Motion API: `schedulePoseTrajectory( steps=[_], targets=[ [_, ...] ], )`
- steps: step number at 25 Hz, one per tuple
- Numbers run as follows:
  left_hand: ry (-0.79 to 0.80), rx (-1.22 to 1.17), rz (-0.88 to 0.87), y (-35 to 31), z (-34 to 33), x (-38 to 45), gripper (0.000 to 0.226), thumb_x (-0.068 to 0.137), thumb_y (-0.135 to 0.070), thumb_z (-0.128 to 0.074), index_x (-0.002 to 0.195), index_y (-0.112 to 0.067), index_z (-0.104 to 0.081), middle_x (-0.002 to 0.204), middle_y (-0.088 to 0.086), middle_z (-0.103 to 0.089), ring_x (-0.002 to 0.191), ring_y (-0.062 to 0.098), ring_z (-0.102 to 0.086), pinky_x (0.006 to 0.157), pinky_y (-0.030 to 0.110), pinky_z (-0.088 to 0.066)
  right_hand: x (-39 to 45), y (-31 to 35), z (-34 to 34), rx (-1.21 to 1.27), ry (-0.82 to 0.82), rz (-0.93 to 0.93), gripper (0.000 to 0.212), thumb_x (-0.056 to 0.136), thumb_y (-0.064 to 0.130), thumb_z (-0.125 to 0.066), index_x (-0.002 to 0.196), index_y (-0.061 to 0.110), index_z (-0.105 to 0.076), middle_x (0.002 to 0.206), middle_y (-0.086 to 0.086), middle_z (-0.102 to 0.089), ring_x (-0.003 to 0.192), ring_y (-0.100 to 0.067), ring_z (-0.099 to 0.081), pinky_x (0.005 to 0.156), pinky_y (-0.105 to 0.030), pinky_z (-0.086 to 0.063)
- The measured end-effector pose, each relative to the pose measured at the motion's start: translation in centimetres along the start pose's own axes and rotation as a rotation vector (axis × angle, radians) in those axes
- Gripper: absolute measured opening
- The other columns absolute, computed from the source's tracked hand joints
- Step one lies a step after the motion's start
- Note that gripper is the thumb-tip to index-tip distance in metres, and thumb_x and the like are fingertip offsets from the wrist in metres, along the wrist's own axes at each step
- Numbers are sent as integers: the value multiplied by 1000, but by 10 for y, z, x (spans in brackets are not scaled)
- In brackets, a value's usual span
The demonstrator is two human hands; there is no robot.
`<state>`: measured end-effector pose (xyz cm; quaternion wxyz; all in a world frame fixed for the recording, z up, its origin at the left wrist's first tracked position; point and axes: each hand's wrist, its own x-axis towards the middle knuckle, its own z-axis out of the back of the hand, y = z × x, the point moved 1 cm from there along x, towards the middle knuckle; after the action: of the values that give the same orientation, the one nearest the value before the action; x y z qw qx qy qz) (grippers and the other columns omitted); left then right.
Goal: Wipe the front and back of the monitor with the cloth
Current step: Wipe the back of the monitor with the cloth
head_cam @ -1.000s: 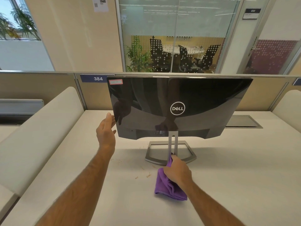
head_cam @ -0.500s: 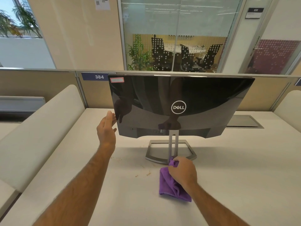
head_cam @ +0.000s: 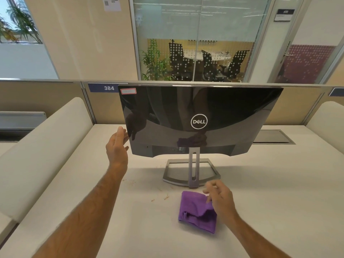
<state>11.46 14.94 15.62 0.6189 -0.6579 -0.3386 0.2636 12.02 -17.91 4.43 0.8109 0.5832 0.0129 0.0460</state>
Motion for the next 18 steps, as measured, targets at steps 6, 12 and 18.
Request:
schedulePoseTrajectory(
  steps=[6,12,18],
  targets=[
    [-5,7,3,-1,-2,0,57,96,-58,-40,132,-18,-58,134,-1,-60,122,21,-57,107,49,-43,2,12,1,-711,509,-81,69,65,57,-82,124,31,-58,117,12,-56,106,-11,-55,92,-28,-49],
    [-7,10,2,0,-2,1,57,97,-58,-39,132,-17,-58,134,0,-61,122,22,-57,107,48,-43,6,40,-1,-681,542,-40,33,74,31,-79,88,31,-50,91,6,-58,81,-7,-57,64,-19,-49],
    [-4,17,6,-2,-3,0,57,98,-57,-39,132,-17,-59,134,1,-61,122,23,-57,106,48,-43,40,71,9,-822,-245,977,68,61,18,-89,122,3,-66,119,-17,-66,107,-33,-63,85,-40,-55]
  ],
)
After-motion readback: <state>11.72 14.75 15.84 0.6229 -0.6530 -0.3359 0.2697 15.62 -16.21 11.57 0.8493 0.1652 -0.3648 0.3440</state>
